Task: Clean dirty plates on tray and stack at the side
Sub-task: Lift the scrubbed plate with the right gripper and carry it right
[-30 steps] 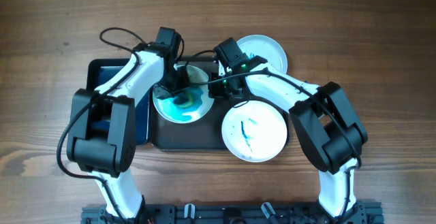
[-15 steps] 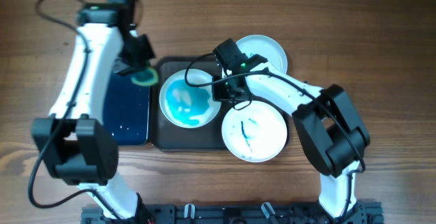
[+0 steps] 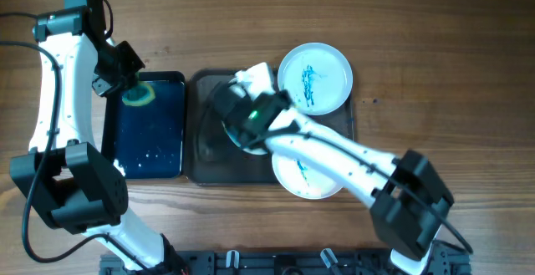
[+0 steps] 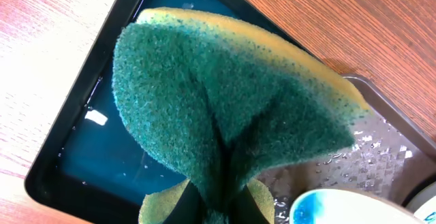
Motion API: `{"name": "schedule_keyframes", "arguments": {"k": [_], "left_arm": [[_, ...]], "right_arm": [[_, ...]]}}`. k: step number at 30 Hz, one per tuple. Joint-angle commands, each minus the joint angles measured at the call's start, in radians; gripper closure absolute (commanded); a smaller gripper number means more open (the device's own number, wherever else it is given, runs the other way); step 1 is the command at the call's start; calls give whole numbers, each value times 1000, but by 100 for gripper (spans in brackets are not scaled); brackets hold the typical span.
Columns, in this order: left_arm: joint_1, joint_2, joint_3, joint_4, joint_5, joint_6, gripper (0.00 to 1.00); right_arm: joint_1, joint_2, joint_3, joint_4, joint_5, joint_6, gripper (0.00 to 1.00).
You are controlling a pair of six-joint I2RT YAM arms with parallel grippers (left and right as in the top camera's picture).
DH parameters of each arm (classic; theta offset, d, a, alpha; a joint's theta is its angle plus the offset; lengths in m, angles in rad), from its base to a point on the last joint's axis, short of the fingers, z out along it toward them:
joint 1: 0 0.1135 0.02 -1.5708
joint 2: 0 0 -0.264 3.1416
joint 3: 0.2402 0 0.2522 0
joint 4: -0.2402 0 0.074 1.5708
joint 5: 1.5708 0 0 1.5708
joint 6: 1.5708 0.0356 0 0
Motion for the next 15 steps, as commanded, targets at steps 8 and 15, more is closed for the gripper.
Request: {"name": "schedule_keyframes", "arguments": {"k": [8, 15], "left_arm": [[-2, -14, 10, 2, 16, -8, 96], [-2, -14, 10, -12, 1, 2, 96]], "right_arm": [[178, -45, 31, 17, 583, -80, 96], [214, -71, 31, 146, 639, -216, 96]]}}
